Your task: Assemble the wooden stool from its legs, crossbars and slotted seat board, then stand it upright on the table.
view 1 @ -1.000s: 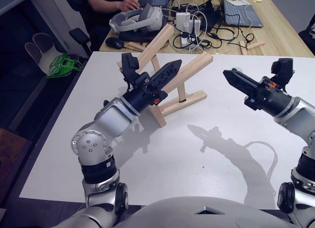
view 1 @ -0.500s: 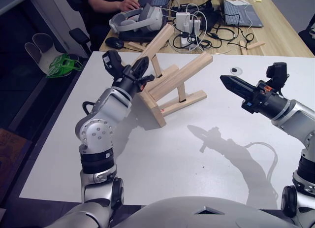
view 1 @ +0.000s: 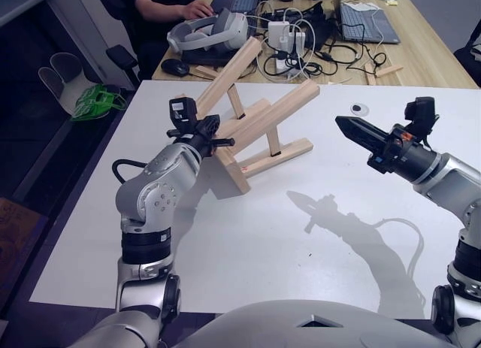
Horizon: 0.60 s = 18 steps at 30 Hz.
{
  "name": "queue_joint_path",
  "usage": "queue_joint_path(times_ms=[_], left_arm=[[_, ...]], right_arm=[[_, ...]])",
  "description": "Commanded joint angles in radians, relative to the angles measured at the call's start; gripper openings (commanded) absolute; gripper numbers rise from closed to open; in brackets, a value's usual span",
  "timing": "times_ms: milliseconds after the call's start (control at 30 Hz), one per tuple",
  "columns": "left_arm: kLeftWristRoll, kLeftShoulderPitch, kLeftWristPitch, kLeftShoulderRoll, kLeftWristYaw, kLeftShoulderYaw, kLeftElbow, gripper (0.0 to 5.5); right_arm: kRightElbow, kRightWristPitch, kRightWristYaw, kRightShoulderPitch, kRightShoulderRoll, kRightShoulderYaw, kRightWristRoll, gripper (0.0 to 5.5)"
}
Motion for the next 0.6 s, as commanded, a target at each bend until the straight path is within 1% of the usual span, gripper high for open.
queue_joint_path(times_ms=[33, 200, 600], left_arm=[[0.050, 0.094, 0.110, -0.015, 0.046, 0.008, 0.021, 0.04], [0.056, 0.136, 0.183, -0.052, 0.058, 0.006, -0.035, 0.04], [0.080, 0.137, 0.289, -0.097, 0.018, 0.026, -0.056, 0.04]], right_arm=[[-0.006, -0.005, 0.000, 0.003, -0.019, 0.007, -0.008, 0.00], [-0.003, -0.005, 0.004, 0.001, -0.023, 0.009, -0.011, 0.00], [0.009, -0.021, 0.000, -0.014, -0.028, 0.016, -0.016, 0.00]])
